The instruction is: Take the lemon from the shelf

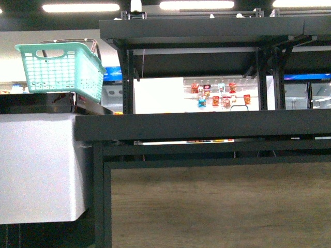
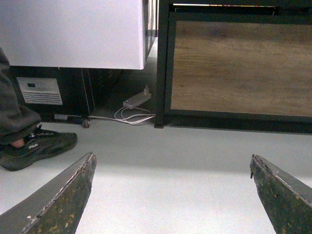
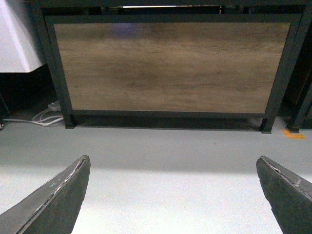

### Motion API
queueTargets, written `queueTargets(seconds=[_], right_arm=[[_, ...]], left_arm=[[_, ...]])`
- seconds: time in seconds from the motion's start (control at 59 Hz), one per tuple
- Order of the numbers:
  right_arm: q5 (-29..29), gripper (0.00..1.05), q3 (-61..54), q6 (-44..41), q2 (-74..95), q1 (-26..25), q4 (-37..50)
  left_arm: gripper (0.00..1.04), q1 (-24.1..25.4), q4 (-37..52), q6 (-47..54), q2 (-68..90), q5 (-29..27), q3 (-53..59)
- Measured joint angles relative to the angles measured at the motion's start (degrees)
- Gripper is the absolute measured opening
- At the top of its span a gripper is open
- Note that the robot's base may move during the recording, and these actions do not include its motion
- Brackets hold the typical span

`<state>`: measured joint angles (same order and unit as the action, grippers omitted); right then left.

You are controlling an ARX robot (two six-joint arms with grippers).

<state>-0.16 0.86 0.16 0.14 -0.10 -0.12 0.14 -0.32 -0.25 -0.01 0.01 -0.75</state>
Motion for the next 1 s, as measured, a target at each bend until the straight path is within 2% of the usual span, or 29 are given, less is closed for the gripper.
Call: queueTargets(seconds=[0.999], right_arm=[[0.0,1.02,0.0,0.0,0.0,0.0,0.0]], left_arm=[[0.97,0.0,0.0,0.0,0.0,0.0,0.0]])
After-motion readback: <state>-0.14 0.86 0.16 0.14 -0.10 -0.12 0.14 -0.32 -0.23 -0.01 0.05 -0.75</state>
